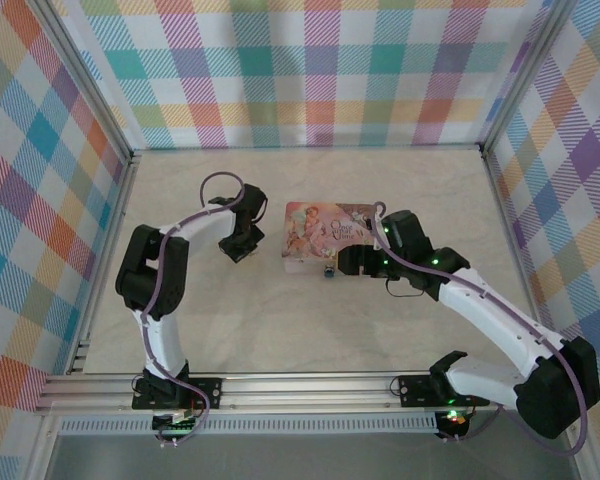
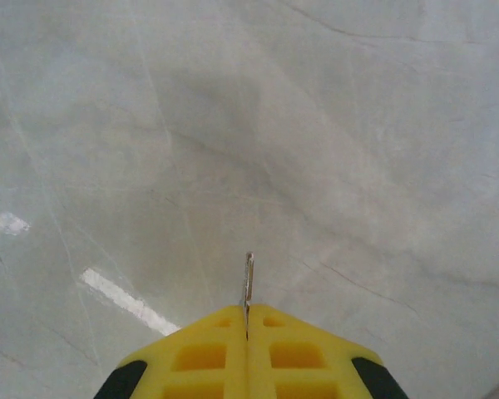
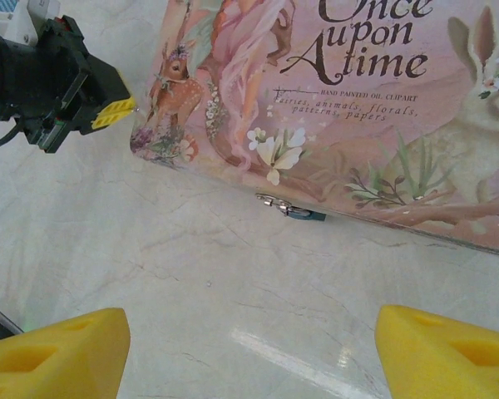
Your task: Unlock the padlock with the key
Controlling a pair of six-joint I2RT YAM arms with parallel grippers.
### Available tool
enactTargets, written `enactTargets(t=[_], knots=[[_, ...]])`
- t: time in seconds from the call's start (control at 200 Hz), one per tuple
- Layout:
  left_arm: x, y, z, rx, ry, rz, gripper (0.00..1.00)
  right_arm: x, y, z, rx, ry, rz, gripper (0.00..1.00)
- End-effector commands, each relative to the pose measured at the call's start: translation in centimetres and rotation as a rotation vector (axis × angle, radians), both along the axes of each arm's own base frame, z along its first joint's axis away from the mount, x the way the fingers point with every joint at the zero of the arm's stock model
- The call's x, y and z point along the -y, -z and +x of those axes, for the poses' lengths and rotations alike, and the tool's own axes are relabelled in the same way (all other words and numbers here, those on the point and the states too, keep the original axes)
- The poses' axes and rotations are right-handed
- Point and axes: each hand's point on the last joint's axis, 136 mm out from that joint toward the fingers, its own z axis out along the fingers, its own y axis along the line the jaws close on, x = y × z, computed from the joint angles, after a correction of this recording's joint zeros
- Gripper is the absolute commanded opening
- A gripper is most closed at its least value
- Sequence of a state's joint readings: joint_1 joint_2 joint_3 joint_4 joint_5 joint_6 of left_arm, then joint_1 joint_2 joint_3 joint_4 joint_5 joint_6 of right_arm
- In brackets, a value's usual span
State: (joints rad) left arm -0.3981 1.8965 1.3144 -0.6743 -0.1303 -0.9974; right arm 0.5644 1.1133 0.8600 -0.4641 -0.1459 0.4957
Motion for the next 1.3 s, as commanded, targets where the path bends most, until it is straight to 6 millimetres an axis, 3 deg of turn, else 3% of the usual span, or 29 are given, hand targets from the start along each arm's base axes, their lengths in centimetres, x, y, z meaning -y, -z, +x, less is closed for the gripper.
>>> enactTargets(t=[0.0,0.295,0.475,0.7,0.81,1.07,1.295], knots=[[1.3,-4.9,1.7,0.116,0.095,-0.056,0.00,-0.1,-0.7,-0.3,0.018,0.006,0.030,0.78],[4.9,-12.0,2.6,0.304,0.261,-0.219,0.00,-1.1,-2.4,0.0,0.052,-0.016,0.107,0.78],[7.8,-17.3,2.9,0.467,0.395,-0.326,0.00,-2.2,-5.0,0.2,0.099,-0.049,0.180,0.78],[12.6,-25.8,1.4,0.770,0.645,-0.493,0.00,-2.7,-8.8,0.5,0.175,-0.079,0.304,0.76],[13.8,-28.9,0.0,0.905,0.732,-0.569,0.00,-2.6,-10.7,0.7,0.213,-0.085,0.378,0.73],[15.5,-33.0,-4.1,1.127,0.918,-0.690,0.00,-1.5,-15.2,0.8,0.324,-0.093,0.511,0.73],[16.8,-34.5,-7.5,1.217,1.081,-0.725,0.00,-1.1,-17.7,0.6,0.356,-0.135,0.609,0.71]])
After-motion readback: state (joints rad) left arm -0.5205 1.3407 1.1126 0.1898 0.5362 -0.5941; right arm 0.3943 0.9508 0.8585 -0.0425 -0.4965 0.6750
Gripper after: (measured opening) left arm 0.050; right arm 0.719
